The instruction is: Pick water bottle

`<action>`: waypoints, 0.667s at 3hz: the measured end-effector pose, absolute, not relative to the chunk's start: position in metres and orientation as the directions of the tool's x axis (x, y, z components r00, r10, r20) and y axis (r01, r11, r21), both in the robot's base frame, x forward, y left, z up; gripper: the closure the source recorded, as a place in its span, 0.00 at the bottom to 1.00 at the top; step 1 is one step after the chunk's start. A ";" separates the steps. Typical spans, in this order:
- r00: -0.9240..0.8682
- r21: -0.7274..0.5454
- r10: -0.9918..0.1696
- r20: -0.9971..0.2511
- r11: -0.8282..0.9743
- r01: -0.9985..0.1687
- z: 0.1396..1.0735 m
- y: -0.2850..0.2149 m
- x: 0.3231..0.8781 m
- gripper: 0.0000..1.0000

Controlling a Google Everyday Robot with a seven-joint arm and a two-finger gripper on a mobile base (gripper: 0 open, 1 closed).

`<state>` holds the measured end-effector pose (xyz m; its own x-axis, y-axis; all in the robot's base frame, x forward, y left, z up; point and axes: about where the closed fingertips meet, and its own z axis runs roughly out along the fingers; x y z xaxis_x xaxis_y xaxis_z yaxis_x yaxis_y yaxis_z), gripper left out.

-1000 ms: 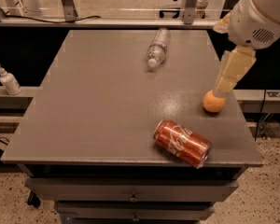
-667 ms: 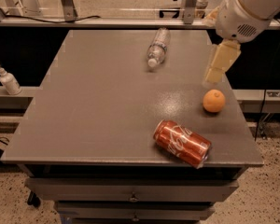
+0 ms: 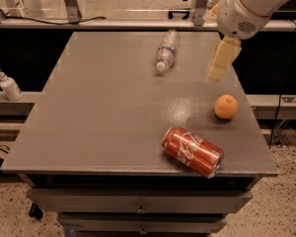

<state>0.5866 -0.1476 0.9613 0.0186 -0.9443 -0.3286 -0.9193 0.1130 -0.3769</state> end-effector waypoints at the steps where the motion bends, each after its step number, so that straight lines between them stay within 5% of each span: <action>1: 0.006 -0.387 -0.945 -0.326 0.128 -0.913 0.958 -0.150 0.598 0.00; 2: 0.003 -0.408 -0.937 -0.348 0.149 -0.901 0.950 -0.157 0.627 0.00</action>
Offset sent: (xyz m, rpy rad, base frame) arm 0.0824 -0.0227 -0.0212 0.0586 -0.0760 -0.0533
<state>0.6270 -0.1570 0.9504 0.0029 -0.9374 -0.3483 -0.9007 0.1488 -0.4081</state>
